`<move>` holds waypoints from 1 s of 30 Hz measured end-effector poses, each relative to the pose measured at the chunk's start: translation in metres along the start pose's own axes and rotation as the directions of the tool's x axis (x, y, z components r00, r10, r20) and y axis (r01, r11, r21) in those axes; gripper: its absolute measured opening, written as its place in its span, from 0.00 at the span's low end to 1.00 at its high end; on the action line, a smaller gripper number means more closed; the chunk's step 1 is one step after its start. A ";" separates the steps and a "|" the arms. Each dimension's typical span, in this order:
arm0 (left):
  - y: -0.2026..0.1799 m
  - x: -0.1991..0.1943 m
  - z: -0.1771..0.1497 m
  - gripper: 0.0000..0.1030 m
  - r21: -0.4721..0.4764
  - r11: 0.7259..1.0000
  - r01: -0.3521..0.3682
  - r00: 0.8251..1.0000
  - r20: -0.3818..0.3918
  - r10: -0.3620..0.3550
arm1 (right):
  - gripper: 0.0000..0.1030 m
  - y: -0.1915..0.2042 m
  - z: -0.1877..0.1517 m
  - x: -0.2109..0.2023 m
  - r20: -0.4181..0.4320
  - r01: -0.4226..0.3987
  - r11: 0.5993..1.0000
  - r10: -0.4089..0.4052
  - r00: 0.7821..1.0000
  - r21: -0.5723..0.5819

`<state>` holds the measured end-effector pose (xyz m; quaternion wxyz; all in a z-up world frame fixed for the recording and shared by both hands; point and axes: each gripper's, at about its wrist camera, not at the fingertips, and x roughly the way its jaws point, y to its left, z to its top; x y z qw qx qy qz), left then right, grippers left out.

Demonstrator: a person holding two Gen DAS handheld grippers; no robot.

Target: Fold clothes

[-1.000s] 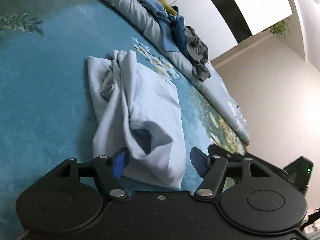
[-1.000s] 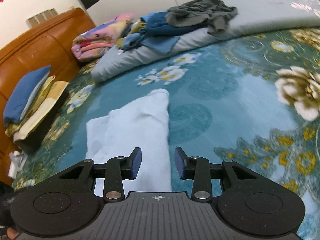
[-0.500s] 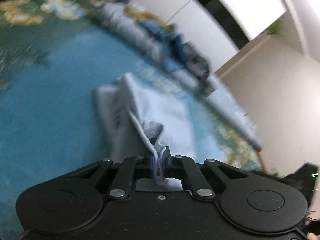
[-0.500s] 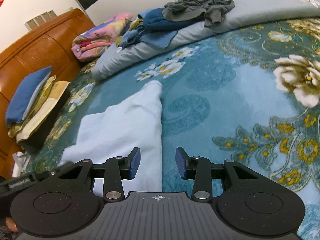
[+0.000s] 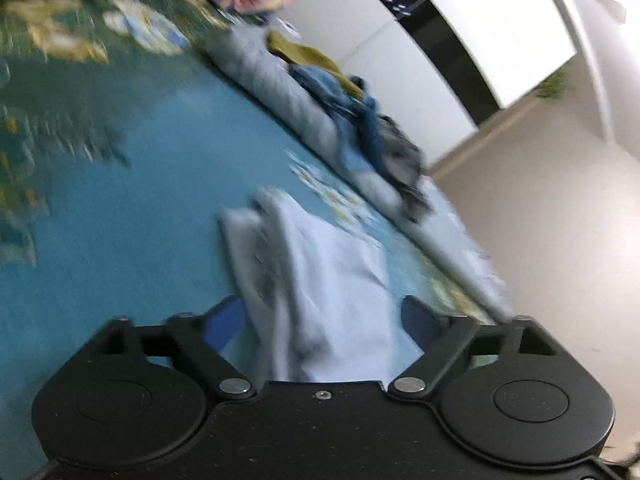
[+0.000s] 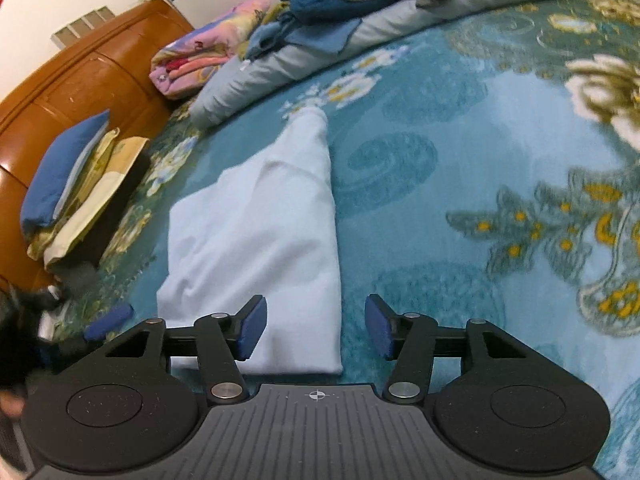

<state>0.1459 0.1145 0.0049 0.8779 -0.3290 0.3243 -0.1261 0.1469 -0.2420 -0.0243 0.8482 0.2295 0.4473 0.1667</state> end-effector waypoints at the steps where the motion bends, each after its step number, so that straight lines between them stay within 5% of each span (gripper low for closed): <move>1: 0.000 0.012 0.008 0.84 0.023 0.999 -0.033 0.999 -0.001 0.033 | 0.50 0.000 -0.002 0.002 -0.007 -0.006 1.000 0.006 1.000 0.007; 6: 0.003 0.067 0.032 0.84 0.089 0.983 -0.159 0.986 -0.043 0.163 | 0.51 0.001 -0.014 0.015 -0.033 -0.032 0.999 0.033 0.999 0.039; 11: 0.018 0.094 0.036 0.84 0.073 0.989 -0.130 0.985 -0.107 0.138 | 0.51 0.000 -0.020 0.014 -0.016 -0.046 0.998 0.047 0.999 0.042; 14: 0.021 0.097 0.034 0.83 0.057 0.992 -0.115 0.989 -0.092 0.120 | 0.27 -0.006 -0.020 0.012 -0.006 -0.052 0.996 0.052 0.999 0.072; 16: 0.021 0.100 0.033 0.73 0.042 0.992 -0.117 0.989 -0.081 0.120 | 0.10 -0.010 -0.019 0.012 0.000 -0.039 0.995 0.039 0.999 0.093; 18: 0.019 0.102 0.030 0.25 0.038 0.991 -0.129 0.988 -0.079 0.132 | 0.07 -0.016 -0.019 0.010 0.012 -0.065 0.991 0.064 0.998 0.118; 19: 0.018 0.104 0.029 0.16 0.027 0.992 -0.126 0.988 -0.083 0.128 | 0.06 -0.019 -0.018 0.008 0.016 -0.077 0.989 0.076 0.997 0.128; 24: 0.005 0.090 0.016 0.06 -0.056 0.994 -0.089 0.995 -0.044 0.086 | 0.04 -0.030 0.012 -0.009 0.044 -0.086 0.993 0.083 0.996 0.077; 30: -0.007 0.076 -0.012 0.06 -0.068 0.996 -0.059 0.997 -0.060 0.055 | 0.04 -0.058 0.075 -0.027 0.053 0.025 0.999 -0.023 0.998 -0.035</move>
